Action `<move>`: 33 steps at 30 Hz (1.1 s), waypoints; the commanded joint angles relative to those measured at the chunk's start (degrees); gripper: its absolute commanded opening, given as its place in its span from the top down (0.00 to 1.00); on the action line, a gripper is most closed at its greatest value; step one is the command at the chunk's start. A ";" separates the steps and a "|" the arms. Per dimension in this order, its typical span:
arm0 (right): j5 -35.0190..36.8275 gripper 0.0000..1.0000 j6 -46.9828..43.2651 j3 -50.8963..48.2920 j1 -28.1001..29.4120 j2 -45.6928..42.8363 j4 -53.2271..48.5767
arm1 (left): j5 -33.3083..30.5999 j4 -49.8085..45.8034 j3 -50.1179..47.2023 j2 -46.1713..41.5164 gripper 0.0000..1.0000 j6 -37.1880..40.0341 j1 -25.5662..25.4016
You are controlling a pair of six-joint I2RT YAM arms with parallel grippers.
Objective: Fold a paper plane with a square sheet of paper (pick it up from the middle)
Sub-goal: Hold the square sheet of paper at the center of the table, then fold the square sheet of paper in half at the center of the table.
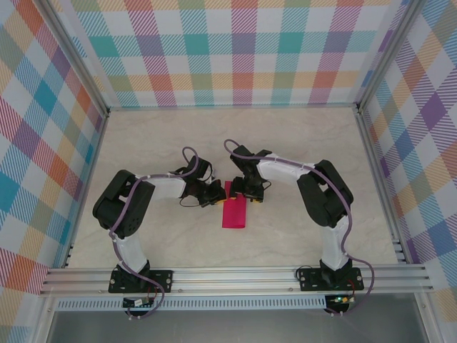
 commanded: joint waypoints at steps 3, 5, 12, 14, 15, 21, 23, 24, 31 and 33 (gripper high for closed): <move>-3.07 0.27 0.79 -3.95 0.52 -1.61 3.48 | -3.86 -7.23 -0.64 4.26 0.99 2.28 -1.12; -1.96 0.27 3.04 -5.15 0.14 -5.57 2.79 | -4.21 -7.36 -0.64 4.89 1.00 2.33 -1.20; 1.91 0.32 4.63 -10.67 0.14 -17.44 6.56 | -5.80 -8.75 -0.73 6.41 1.00 2.90 -1.20; -2.27 0.37 3.82 -11.78 0.14 -17.97 10.41 | -6.18 -9.08 -0.64 6.67 1.00 2.95 -1.20; -4.59 0.42 3.52 -12.19 0.14 -17.81 12.35 | -6.38 -9.24 -0.56 6.66 1.00 2.76 -1.20; -10.67 0.70 3.67 -13.99 0.14 -14.90 18.69 | -7.29 -9.90 -0.64 6.40 1.00 2.54 -1.20; -11.79 0.75 3.54 -14.27 0.18 -13.36 19.89 | -7.51 -10.11 -0.87 6.21 1.00 2.37 -1.20; -12.36 0.76 3.55 -14.48 0.14 -12.81 20.59 | -7.53 -10.22 -0.97 6.12 1.00 2.25 -1.20; -12.99 0.79 3.15 -17.05 -0.07 -10.73 23.84 | -8.55 -10.76 -1.32 5.66 1.00 2.60 -1.20; -13.64 0.79 3.21 -18.05 -0.29 -10.11 25.13 | -8.46 -10.82 -1.40 5.72 1.00 2.70 -1.20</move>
